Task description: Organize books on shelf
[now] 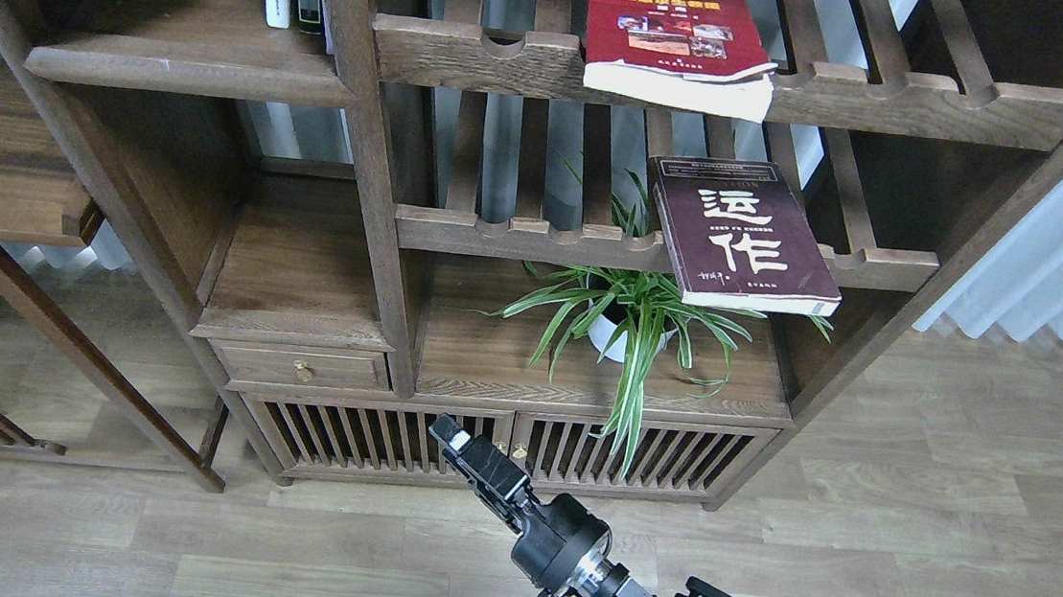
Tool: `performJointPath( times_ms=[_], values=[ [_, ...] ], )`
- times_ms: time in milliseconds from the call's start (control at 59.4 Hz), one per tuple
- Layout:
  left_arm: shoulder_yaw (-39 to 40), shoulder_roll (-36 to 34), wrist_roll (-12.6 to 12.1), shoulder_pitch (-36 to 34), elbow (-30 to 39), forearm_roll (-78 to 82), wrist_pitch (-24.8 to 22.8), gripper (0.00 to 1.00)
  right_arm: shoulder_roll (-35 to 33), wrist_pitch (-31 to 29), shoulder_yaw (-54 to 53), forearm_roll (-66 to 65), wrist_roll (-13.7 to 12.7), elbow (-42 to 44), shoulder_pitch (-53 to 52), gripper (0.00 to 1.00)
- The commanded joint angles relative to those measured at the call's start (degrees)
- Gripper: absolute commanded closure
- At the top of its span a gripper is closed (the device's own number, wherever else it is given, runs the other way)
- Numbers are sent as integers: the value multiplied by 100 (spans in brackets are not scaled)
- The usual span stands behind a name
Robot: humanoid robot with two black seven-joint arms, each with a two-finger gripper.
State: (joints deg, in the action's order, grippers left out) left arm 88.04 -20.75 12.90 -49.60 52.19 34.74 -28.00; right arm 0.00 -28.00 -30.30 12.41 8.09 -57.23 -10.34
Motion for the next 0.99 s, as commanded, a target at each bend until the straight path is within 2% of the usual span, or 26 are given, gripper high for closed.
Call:
performJointPath(
  times_ms=[0, 135, 219, 236, 286, 607, 674, 842, 977],
  values=[
    [-269, 10, 371, -94, -112, 121, 0, 100, 0, 0, -2, -2, 0, 1, -3, 25],
    [-542, 10, 757, -181, -218, 270, 0, 100, 0, 0, 6, -11, 0, 1, -3, 25],
    [-665, 10, 1135, -261, -332, 490, 0, 100, 0, 0, 6, -11, 0, -8, -3, 25],
    [-708, 10, 1406, -287, -393, 673, 0, 100, 0, 0, 6, -11, 0, -8, 6, 25],
    [-735, 10, 1510, -305, -402, 815, 0, 100, 0, 0, 6, -11, 0, -8, 6, 25],
    [-1236, -43, 1510, -410, -552, 1158, 0, 99, 0, 0, 6, -19, 0, -16, 6, 25],
    [-1280, -52, 1510, -410, -552, 1264, 207, 99, 0, 0, 6, -19, 0, -16, 6, 25],
    [-1438, -60, 1510, -436, -552, 1545, 1059, 99, 0, 0, -2, -19, 0, -51, 6, 25],
    [-1509, -87, 1510, -489, -631, 1554, 1323, 99, 0, 0, -2, -28, 0, -69, 6, 25]
  ],
)
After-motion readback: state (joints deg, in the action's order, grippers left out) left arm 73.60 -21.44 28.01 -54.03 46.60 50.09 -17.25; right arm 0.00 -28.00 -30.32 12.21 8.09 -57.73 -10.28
